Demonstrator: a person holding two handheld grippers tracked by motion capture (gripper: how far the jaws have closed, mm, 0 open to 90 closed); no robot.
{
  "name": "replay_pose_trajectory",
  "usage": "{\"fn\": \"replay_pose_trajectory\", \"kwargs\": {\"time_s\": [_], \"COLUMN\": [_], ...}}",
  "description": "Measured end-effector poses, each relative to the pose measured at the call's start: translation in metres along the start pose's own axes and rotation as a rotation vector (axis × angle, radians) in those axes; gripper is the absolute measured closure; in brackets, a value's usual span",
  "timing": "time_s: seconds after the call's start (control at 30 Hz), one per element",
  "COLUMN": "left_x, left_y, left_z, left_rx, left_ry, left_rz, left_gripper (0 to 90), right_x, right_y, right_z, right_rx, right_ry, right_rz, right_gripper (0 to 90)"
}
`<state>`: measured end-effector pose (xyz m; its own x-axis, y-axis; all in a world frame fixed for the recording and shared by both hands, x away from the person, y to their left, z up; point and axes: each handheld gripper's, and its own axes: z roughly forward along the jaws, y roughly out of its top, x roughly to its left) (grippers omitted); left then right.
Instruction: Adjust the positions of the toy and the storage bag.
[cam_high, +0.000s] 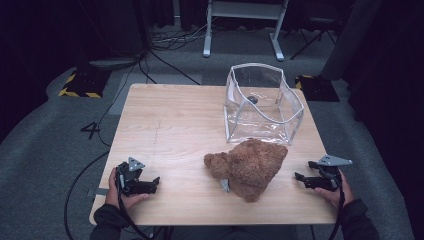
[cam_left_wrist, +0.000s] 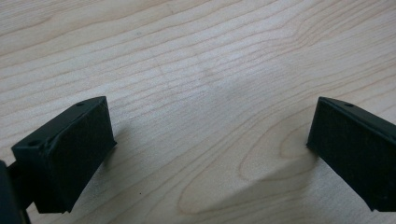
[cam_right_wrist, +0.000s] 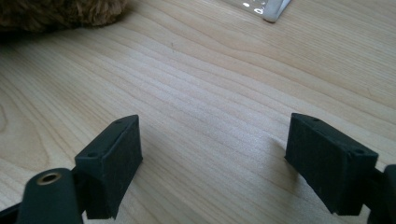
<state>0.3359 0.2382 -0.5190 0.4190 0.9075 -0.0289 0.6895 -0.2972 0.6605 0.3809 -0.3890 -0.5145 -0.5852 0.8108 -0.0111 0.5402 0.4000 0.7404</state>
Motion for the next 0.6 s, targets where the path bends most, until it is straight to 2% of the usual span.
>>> {"fn": "replay_pose_trajectory", "kwargs": {"time_s": [0.1, 0.2, 0.3, 0.33, 0.37, 0.4, 0.43, 0.5, 0.6], "left_x": [-0.003, -0.005, -0.005, -0.005, -0.006, -0.007, -0.009, -0.015, -0.023], "left_y": [0.0, 0.0, 0.001, 0.002, 0.003, 0.003, 0.005, 0.008, 0.014], "left_z": [0.001, 0.0, -0.004, -0.005, -0.006, -0.007, -0.009, -0.011, -0.015], "left_rx": [-0.001, -0.004, -0.028, -0.031, -0.04, -0.042, -0.046, -0.044, -0.062], "left_ry": [-0.015, -0.018, -0.028, -0.031, -0.044, -0.053, -0.053, -0.049, -0.055], "left_rz": [0.018, 0.019, 0.02, 0.017, 0.012, 0.017, 0.037, 0.063, 0.1], "left_gripper": [0.3, 1.5, 18.3, 20.1, 16.0, 14.6, 18.2, 15.2, 16.8], "right_x": [0.0, 0.0, 0.0, 0.0, 0.0, 0.0, 0.0, 0.0, 0.0], "right_y": [0.0, 0.0, 0.0, 0.0, 0.0, 0.0, 0.0, 0.0, 0.0], "right_z": [0.0, 0.0, 0.0, 0.0, 0.0, 0.0, 0.0, 0.0, 0.0], "right_rx": [0.0, 0.0, 0.0, 0.0, 0.001, 0.001, 0.001, 0.001, 0.001], "right_ry": [0.0, -0.001, -0.001, -0.001, -0.003, -0.003, -0.004, -0.003, -0.004], "right_rz": [0.0, 0.0, 0.001, 0.001, 0.001, 0.002, 0.002, 0.002, 0.002], "right_gripper": [18.3, 18.2, 18.2, 18.2, 18.2, 18.2, 18.3, 18.2, 18.2]}}
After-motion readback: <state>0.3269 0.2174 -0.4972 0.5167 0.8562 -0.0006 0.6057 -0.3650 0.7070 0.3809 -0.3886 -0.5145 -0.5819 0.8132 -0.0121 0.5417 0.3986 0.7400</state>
